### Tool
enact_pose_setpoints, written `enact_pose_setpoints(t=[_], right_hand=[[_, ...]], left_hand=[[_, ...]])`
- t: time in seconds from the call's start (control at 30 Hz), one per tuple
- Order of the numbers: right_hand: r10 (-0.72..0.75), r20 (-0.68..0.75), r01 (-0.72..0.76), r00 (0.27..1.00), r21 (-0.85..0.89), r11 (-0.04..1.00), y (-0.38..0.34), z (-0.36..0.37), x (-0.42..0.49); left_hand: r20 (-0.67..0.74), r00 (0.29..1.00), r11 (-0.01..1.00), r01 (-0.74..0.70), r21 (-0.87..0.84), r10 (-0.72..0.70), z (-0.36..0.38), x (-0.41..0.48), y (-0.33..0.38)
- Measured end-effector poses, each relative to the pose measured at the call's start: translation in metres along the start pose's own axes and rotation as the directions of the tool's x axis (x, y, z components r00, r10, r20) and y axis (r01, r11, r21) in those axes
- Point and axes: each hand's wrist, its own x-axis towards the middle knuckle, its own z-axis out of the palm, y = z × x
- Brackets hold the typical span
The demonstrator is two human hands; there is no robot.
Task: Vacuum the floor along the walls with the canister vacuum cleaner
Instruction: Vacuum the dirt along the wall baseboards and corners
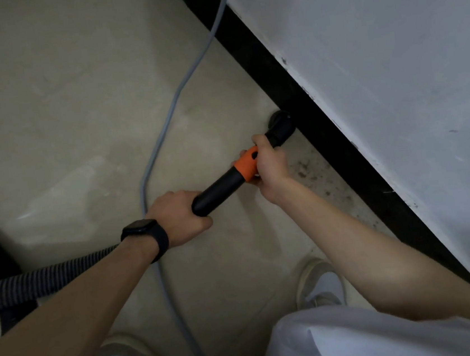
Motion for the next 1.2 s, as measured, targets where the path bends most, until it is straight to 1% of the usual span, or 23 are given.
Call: enact_pose_setpoints(t=[0.1,0.17,0.3,0.37,0.43,0.57,0.63,0.67,0.73,0.77,0.8,0.87,0.9,0.93,1.0,1.07,1.1,1.13,1.2], right_hand=[[-0.023,0.099,0.037,0.995,-0.135,0.99,-0.018,0.027,0.014],[-0.022,0.162,0.055,0.986,-0.205,0.977,-0.032,0.045,0.021],[0.003,0.24,0.065,0.971,-0.273,0.96,-0.056,0.071,0.034],[0.018,0.236,0.057,0.972,-0.306,0.95,-0.063,0.08,0.036],[0.041,0.206,0.029,0.978,-0.325,0.945,-0.073,0.087,0.033],[0.163,0.129,-0.109,0.978,-0.347,0.931,-0.104,0.086,0.007],[0.236,0.087,-0.199,0.968,-0.309,0.93,-0.116,0.077,-0.022],[0.26,0.066,-0.235,0.963,-0.258,0.937,-0.118,0.072,-0.043],[0.324,0.062,-0.317,0.944,-0.103,0.943,-0.118,0.063,-0.098],[0.371,0.097,-0.368,0.923,-0.052,0.928,-0.117,0.06,-0.132],[0.423,0.146,-0.421,0.894,-0.046,0.906,-0.117,0.058,-0.169],[0.514,0.221,-0.502,0.829,-0.111,0.858,-0.12,0.052,-0.241],[0.534,0.219,-0.516,0.817,-0.14,0.845,-0.125,0.051,-0.273],[0.533,0.206,-0.512,0.821,-0.149,0.846,-0.134,0.049,-0.303],[0.463,0.165,-0.443,0.871,-0.145,0.885,-0.16,0.047,-0.358],[0.313,0.141,-0.278,0.939,-0.222,0.935,-0.195,0.044,-0.411],[0.222,0.16,-0.169,0.962,-0.29,0.942,-0.215,0.043,-0.437],[0.129,0.197,-0.052,0.972,-0.357,0.933,-0.236,0.042,-0.463],[-0.014,0.297,0.152,0.955,-0.448,0.881,-0.276,0.041,-0.513]], left_hand=[[-0.099,0.994,0.997,0.042,-0.058,-0.047,-0.009,0.005,-0.003],[-0.141,0.987,0.994,0.064,-0.086,-0.075,-0.018,0.013,-0.005],[-0.157,0.982,0.987,0.086,-0.137,-0.107,-0.036,0.024,-0.01],[-0.126,0.987,0.985,0.084,-0.149,-0.103,-0.044,0.023,-0.01],[-0.061,0.992,0.985,0.099,-0.142,-0.109,-0.057,0.012,-0.007],[0.095,0.974,0.951,0.22,-0.219,-0.204,-0.098,-0.037,0.008],[0.139,0.965,0.95,0.245,-0.194,-0.221,-0.119,-0.072,0.027],[0.146,0.961,0.941,0.264,-0.213,-0.236,-0.127,-0.092,0.038],[0.164,0.947,0.887,0.317,-0.337,-0.276,-0.14,-0.133,0.063],[0.17,0.938,0.854,0.346,-0.388,-0.302,-0.146,-0.154,0.077],[0.172,0.928,0.83,0.373,-0.415,-0.331,-0.153,-0.176,0.092],[0.17,0.905,0.79,0.425,-0.442,-0.391,-0.166,-0.221,0.123],[0.164,0.893,0.772,0.445,-0.453,-0.418,-0.174,-0.244,0.138],[0.156,0.885,0.757,0.457,-0.468,-0.438,-0.182,-0.267,0.154],[0.124,0.882,0.737,0.451,-0.503,-0.455,-0.202,-0.317,0.189],[0.082,0.902,0.759,0.404,-0.51,-0.425,-0.22,-0.366,0.224],[0.065,0.912,0.769,0.379,-0.515,-0.406,-0.229,-0.39,0.241],[0.05,0.916,0.771,0.363,-0.523,-0.397,-0.237,-0.413,0.256],[0.016,0.912,0.751,0.348,-0.561,-0.411,-0.248,-0.459,0.281]])
